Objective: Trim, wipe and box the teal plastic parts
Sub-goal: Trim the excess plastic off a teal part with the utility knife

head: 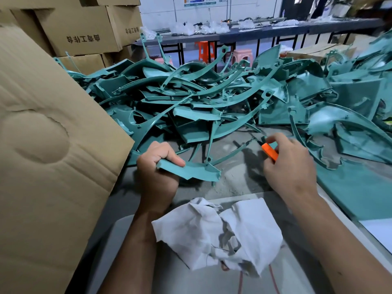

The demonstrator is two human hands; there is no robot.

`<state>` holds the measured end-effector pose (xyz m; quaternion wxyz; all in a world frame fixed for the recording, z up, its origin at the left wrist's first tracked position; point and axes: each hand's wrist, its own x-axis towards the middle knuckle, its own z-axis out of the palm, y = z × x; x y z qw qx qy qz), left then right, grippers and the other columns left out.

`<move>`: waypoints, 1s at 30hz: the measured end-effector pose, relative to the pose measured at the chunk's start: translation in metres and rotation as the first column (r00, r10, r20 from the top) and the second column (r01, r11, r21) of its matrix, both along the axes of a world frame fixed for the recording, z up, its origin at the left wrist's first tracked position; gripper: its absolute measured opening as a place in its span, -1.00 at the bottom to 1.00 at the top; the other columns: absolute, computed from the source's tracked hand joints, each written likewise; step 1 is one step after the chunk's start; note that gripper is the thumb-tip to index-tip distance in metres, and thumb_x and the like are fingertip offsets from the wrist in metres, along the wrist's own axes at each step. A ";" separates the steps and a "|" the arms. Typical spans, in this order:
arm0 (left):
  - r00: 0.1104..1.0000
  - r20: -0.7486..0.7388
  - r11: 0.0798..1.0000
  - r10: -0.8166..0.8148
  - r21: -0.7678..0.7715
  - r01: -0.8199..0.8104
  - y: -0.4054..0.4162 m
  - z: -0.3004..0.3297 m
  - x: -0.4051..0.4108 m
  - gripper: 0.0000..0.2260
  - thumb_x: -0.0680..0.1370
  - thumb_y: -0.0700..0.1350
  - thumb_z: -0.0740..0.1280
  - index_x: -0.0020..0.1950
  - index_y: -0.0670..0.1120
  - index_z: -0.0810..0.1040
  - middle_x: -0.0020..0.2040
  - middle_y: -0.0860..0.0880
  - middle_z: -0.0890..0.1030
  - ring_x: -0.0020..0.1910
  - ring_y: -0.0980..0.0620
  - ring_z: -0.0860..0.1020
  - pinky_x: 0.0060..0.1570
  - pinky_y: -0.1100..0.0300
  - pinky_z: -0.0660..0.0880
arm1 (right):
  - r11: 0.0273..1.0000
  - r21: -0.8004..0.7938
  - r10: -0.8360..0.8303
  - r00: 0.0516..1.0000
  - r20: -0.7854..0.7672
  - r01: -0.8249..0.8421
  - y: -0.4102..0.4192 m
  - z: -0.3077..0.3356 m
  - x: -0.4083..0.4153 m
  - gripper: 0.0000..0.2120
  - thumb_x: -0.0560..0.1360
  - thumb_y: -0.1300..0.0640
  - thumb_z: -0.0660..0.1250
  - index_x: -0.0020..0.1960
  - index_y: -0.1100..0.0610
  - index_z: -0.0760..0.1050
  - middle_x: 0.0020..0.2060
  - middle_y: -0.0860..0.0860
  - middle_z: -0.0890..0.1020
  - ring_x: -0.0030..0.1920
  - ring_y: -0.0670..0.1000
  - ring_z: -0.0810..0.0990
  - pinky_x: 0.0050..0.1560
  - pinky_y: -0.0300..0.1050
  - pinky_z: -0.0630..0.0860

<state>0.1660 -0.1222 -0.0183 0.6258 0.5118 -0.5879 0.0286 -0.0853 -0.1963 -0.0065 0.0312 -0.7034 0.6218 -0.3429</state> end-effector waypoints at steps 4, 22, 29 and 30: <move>0.986 0.164 0.997 0.036 -0.067 -0.026 0.004 0.009 -0.013 -0.77 0.32 -0.47 0.35 -0.38 -0.14 0.53 -0.36 -0.02 0.51 -0.28 -0.05 0.45 -0.31 0.05 0.33 | 0.999 0.023 -0.033 0.998 -0.054 0.034 -0.004 -0.006 0.002 -0.59 0.45 0.26 0.45 0.24 -0.04 0.55 0.03 0.05 0.60 -0.05 0.17 0.53 -0.12 -0.04 0.44; 0.991 0.136 0.999 0.021 0.043 -0.027 0.004 0.008 -0.019 -0.71 0.23 -0.53 0.43 -0.39 -0.14 0.53 -0.35 0.10 0.49 -0.30 0.06 0.45 -0.34 0.07 0.34 | 0.957 0.144 0.275 0.943 -0.188 -0.251 0.007 -0.002 0.016 -0.70 0.45 0.22 0.43 0.16 0.01 0.66 -0.01 0.00 0.65 -0.02 0.11 0.60 -0.02 -0.02 0.57; 0.986 0.165 1.000 0.009 0.013 -0.012 0.002 0.008 -0.019 -0.76 0.29 -0.49 0.32 -0.41 -0.16 0.50 -0.38 0.00 0.50 -0.29 -0.05 0.45 -0.33 -0.06 0.34 | 0.836 0.178 0.538 0.839 -0.081 -0.519 0.001 0.002 0.002 -0.85 0.48 0.21 0.46 0.03 0.04 0.66 -0.13 -0.06 0.64 -0.10 0.05 0.58 -0.04 0.09 0.58; 0.986 0.167 1.000 0.008 0.012 -0.010 0.002 0.008 -0.019 -0.75 0.30 -0.50 0.32 -0.41 -0.16 0.50 -0.38 -0.01 0.50 -0.30 -0.06 0.45 -0.33 -0.07 0.34 | 0.819 0.172 0.564 0.823 -0.066 -0.547 0.001 0.003 0.001 -0.85 0.48 0.20 0.47 0.03 0.05 0.67 -0.14 -0.08 0.64 -0.11 0.02 0.58 -0.04 0.08 0.57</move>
